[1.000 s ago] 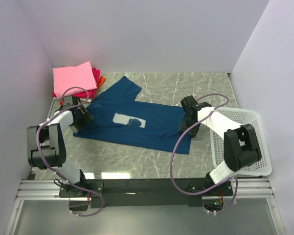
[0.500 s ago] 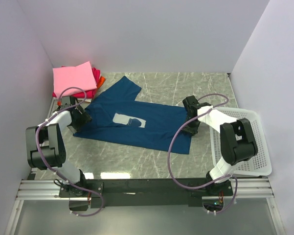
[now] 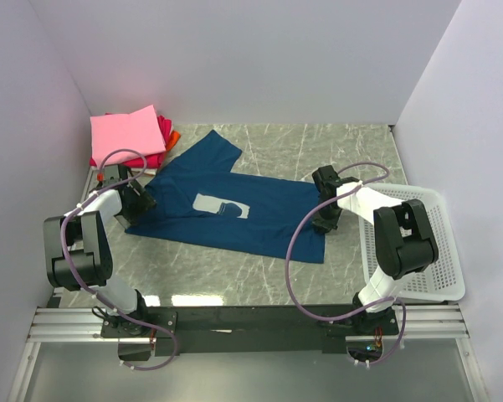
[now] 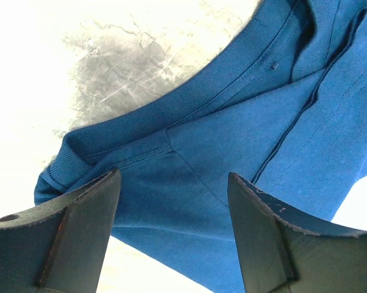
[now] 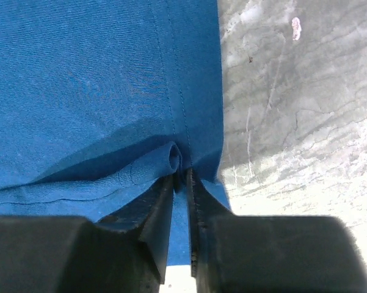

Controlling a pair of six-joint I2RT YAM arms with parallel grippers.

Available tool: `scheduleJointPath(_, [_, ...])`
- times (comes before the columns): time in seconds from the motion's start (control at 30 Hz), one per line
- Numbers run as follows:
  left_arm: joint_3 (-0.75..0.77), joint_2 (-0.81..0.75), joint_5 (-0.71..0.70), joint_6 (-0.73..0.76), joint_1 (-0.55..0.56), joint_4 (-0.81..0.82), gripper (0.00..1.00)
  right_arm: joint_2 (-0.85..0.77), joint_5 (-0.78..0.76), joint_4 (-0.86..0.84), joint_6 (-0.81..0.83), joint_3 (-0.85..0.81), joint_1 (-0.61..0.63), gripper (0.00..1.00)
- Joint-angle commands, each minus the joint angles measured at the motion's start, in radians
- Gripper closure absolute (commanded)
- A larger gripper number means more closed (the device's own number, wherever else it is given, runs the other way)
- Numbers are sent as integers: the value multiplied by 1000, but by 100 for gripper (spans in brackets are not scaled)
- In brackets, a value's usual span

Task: Fold and stack the t-shirts
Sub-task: Fold the tshirt

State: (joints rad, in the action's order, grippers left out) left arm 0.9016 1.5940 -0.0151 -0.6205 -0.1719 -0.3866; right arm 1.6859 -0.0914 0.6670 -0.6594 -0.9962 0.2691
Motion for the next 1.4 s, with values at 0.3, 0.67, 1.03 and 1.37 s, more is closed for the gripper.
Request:
scheduleJointPath(0.3, [-10,-32,7,16,-15,8,23,-28,-56,58,9,-2,-8,92])
scheduleJointPath(0.67, [-17,-34,7,16,-20,12,23,-22,-14,57,14,-16,-7,80])
scheduleJointPath(1.03, [-21,-31,26,13,-21,17,24,-32,25,88,29,-50,-8,76])
scheduleJointPath(1.37, [-23,-26,30,11,-29,18,23,-9,33,88,32,-68,-8,79])
